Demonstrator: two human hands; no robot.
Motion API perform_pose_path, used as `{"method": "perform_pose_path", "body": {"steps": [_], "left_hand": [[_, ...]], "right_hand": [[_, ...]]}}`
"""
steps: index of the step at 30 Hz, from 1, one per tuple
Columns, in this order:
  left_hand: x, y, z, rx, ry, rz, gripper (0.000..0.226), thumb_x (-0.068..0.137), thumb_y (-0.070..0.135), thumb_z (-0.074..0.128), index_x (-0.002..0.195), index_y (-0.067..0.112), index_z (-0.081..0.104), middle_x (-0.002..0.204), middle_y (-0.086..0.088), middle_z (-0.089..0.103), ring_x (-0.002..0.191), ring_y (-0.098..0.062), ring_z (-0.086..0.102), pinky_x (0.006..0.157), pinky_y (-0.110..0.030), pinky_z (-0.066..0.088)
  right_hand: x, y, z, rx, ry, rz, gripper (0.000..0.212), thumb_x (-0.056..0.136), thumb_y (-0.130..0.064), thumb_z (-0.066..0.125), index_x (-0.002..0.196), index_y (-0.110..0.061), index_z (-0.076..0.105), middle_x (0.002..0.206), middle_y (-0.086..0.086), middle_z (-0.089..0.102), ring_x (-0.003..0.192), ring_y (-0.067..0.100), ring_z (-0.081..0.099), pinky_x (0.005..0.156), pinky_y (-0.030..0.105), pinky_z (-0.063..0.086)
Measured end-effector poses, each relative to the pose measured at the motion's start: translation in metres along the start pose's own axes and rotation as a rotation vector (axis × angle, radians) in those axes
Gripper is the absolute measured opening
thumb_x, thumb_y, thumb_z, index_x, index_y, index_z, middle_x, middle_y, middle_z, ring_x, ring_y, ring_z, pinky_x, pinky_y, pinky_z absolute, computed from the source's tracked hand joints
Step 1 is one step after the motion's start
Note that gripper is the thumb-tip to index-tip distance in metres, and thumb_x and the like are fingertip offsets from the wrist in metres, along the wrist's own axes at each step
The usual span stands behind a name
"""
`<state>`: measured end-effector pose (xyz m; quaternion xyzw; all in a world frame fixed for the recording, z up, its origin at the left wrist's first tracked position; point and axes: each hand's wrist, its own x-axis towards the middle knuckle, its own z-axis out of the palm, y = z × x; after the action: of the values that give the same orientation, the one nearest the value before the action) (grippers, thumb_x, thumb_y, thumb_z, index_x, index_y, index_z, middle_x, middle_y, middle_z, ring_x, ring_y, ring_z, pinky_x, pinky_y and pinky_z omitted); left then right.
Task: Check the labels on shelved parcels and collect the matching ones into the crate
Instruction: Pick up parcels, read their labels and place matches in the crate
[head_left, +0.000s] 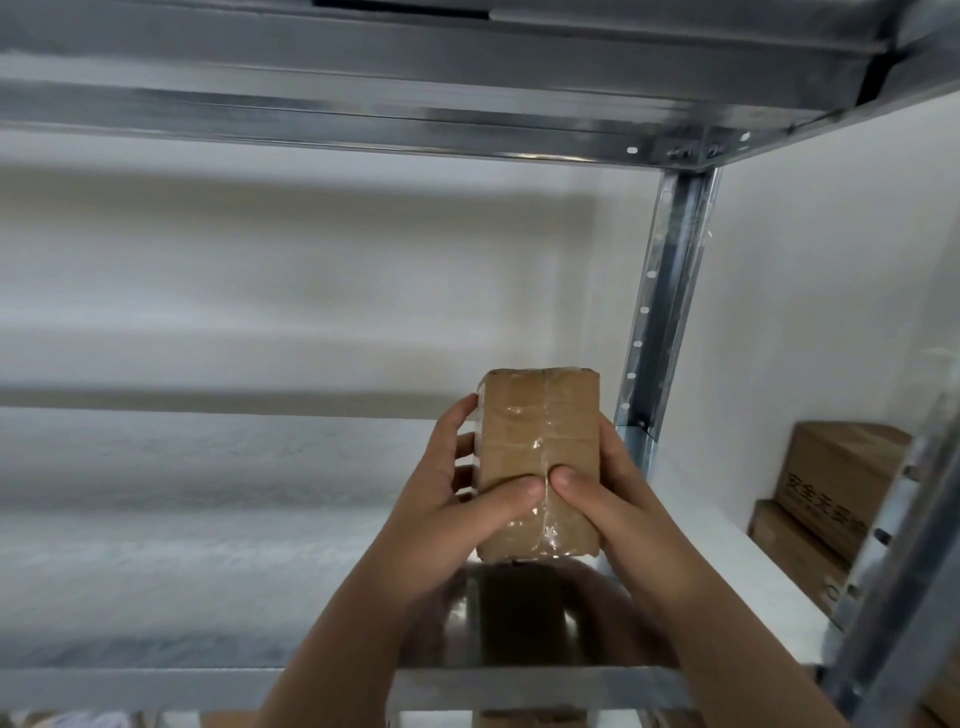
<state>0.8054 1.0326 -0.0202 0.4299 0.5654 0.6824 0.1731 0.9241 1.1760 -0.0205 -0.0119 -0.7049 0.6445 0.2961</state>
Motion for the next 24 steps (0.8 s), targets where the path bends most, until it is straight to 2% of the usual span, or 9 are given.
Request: {"method": "perform_pose_path", "body": {"steps": [5,9,11,13,15,17,19,21,24], "left_hand": [[0.002,-0.004,0.0,-0.006,0.016,0.02,0.097,0.06,0.044,0.087,0.147,0.046,0.043,0.129,-0.001,0.069,0.116,-0.027,0.071,0.09,-0.049,0.062],[0.001,-0.001,0.001,0.016,-0.033,0.042,0.077,0.082,0.04,0.083,0.149,0.034,0.046,0.13,0.001,0.071,0.114,-0.022,0.072,0.088,-0.038,0.063],[0.0,0.003,0.002,0.022,0.044,0.064,0.058,0.093,0.042,0.071,0.145,0.035,0.048,0.126,0.004,0.071,0.107,-0.014,0.074,0.08,-0.029,0.062],[0.002,0.003,-0.001,0.032,0.156,0.071,0.047,0.096,0.04,0.057,0.142,0.041,0.048,0.124,0.005,0.069,0.103,-0.009,0.073,0.075,-0.023,0.061],[0.003,0.006,-0.003,0.0,0.202,0.045,0.036,0.107,0.03,0.048,0.138,0.047,0.05,0.12,0.004,0.068,0.103,-0.012,0.072,0.075,-0.028,0.062],[0.002,0.008,-0.003,-0.082,0.194,-0.009,0.03,0.109,0.033,0.047,0.133,0.05,0.053,0.114,0.006,0.072,0.106,-0.019,0.071,0.083,-0.041,0.062],[0.0,0.009,-0.002,-0.156,0.151,-0.035,0.038,0.098,0.054,0.06,0.135,0.048,0.049,0.109,0.012,0.074,0.109,-0.021,0.072,0.091,-0.052,0.06],[-0.002,0.008,-0.003,-0.135,0.101,-0.023,0.067,0.078,0.059,0.076,0.136,0.049,0.043,0.114,0.007,0.073,0.105,-0.015,0.073,0.088,-0.044,0.063],[-0.002,0.006,-0.002,-0.097,0.073,0.001,0.077,0.073,0.036,0.079,0.138,0.046,0.037,0.122,-0.007,0.069,0.1,-0.012,0.074,0.075,-0.027,0.061]], "right_hand": [[-0.001,0.0,0.001,-0.03,0.034,-0.028,0.072,0.083,-0.027,0.071,0.149,-0.035,0.044,0.121,-0.008,0.077,0.114,0.017,0.074,0.085,0.026,0.061],[-0.002,0.001,0.001,-0.098,0.066,0.002,0.094,0.072,-0.059,0.077,0.155,-0.042,0.037,0.134,-0.012,0.07,0.122,0.014,0.07,0.088,0.025,0.061],[-0.003,-0.003,0.004,-0.142,0.125,0.064,0.105,0.071,-0.078,0.076,0.159,-0.048,0.027,0.142,-0.016,0.06,0.125,0.014,0.065,0.082,0.023,0.06],[-0.005,-0.006,0.005,-0.219,0.186,0.115,0.101,0.066,-0.078,0.065,0.157,-0.049,0.029,0.138,-0.021,0.051,0.118,0.008,0.061,0.067,0.016,0.057],[-0.004,-0.006,0.004,-0.255,0.218,0.079,0.085,0.069,-0.072,0.06,0.149,-0.052,0.039,0.139,-0.022,0.049,0.112,0.002,0.058,0.056,0.012,0.055],[-0.002,-0.006,0.003,-0.241,0.224,0.007,0.072,0.078,-0.077,0.064,0.144,-0.058,0.043,0.148,-0.02,0.047,0.122,0.003,0.058,0.072,0.018,0.061],[-0.001,-0.003,0.0,-0.159,0.183,-0.048,0.066,0.082,-0.072,0.07,0.142,-0.061,0.046,0.151,-0.013,0.05,0.132,0.012,0.059,0.1,0.037,0.059],[0.0,0.0,-0.002,-0.048,0.116,-0.062,0.061,0.086,-0.053,0.069,0.142,-0.061,0.046,0.145,-0.004,0.06,0.127,0.02,0.065,0.102,0.045,0.058],[0.0,0.001,-0.002,-0.008,0.074,-0.068,0.068,0.089,-0.036,0.067,0.144,-0.064,0.04,0.131,-0.005,0.072,0.122,0.023,0.069,0.098,0.043,0.059]]}}
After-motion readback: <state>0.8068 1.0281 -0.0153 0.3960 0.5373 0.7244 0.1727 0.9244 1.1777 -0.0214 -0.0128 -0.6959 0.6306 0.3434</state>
